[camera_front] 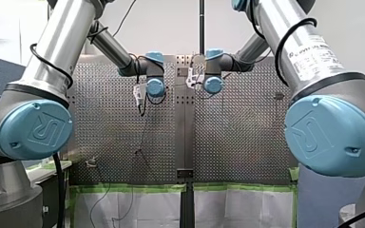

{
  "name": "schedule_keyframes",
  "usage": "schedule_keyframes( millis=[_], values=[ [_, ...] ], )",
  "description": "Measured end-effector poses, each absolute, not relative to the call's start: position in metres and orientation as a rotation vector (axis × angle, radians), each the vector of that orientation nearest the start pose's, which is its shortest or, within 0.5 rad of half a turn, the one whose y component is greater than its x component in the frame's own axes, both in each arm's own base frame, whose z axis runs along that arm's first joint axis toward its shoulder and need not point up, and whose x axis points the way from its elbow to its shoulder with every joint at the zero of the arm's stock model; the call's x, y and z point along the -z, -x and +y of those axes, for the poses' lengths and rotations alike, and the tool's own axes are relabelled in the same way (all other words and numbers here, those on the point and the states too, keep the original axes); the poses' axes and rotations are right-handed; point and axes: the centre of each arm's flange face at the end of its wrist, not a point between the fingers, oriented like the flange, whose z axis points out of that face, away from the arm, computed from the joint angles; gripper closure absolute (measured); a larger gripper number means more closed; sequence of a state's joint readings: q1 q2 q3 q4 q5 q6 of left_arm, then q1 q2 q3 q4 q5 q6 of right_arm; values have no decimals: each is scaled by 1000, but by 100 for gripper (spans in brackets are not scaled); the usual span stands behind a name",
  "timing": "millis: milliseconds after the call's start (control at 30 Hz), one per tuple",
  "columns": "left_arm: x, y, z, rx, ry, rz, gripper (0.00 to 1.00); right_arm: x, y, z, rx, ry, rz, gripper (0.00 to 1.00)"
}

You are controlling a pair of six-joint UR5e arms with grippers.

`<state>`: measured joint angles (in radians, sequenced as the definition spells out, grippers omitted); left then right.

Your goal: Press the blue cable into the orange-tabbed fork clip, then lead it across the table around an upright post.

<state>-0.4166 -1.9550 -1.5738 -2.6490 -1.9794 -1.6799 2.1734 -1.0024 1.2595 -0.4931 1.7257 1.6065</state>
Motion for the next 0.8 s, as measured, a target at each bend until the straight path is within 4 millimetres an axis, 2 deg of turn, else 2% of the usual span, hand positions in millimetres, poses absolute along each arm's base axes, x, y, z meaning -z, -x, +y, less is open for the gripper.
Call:
schedule_keyframes(
  millis=[233,800],
  values=[
    [-339,-536,-348,140,103,1460,100,-383,-502,-529,-1743,-1253,-874,100],
    [-391,-535,-376,162,82,1445,100,-431,-481,-530,-1752,-1197,-869,100]
  ],
)
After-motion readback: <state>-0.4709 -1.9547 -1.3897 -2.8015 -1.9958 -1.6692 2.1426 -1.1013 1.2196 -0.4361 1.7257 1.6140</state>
